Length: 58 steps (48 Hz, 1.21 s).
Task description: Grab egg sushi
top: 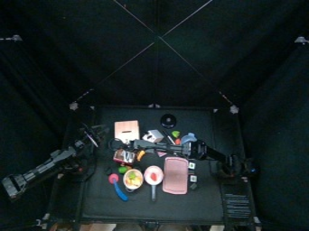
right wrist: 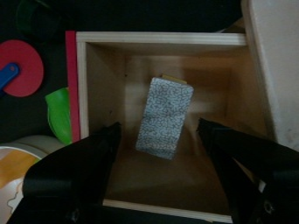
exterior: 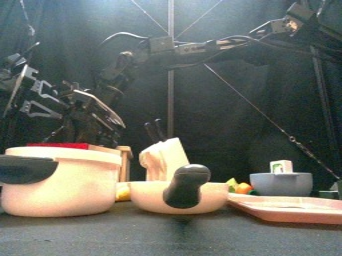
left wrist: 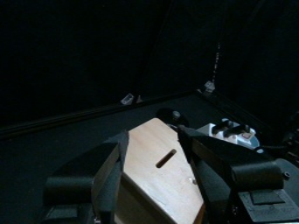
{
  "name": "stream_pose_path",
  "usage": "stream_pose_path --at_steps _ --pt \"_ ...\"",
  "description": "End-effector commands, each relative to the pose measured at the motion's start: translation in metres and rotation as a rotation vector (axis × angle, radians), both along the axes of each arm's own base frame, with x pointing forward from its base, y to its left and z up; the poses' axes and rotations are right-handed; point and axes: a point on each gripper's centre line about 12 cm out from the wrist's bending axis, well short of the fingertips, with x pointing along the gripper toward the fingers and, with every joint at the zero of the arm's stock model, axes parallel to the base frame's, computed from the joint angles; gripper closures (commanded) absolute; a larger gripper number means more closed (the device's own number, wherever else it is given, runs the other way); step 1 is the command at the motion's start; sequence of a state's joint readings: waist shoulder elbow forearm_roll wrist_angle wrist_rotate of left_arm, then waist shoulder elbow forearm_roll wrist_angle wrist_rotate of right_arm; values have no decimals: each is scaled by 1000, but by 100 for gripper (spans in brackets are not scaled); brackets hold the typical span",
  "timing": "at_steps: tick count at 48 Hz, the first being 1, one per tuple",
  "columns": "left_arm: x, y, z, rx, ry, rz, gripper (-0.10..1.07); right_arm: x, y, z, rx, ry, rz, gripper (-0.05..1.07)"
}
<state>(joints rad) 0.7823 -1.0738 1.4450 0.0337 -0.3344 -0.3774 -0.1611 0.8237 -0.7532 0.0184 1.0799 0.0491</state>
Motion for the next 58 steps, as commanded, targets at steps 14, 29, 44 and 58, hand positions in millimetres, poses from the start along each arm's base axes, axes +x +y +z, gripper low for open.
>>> stream_pose_path --at_steps 14,29,44,58 --pt "1 1 4 9 -4 -1 11 -10 -38 37 -118 -34 -113 -1" --pt "1 1 3 7 -3 -1 11 -6 -41 59 -219 -78 -140 -1" --pt "1 1 3 6 -4 -1 11 -3 -19 51 -42 -74 -34 -1" --pt "1 1 3 6 -4 0 11 -1 -16 31 40 -49 6 -1"
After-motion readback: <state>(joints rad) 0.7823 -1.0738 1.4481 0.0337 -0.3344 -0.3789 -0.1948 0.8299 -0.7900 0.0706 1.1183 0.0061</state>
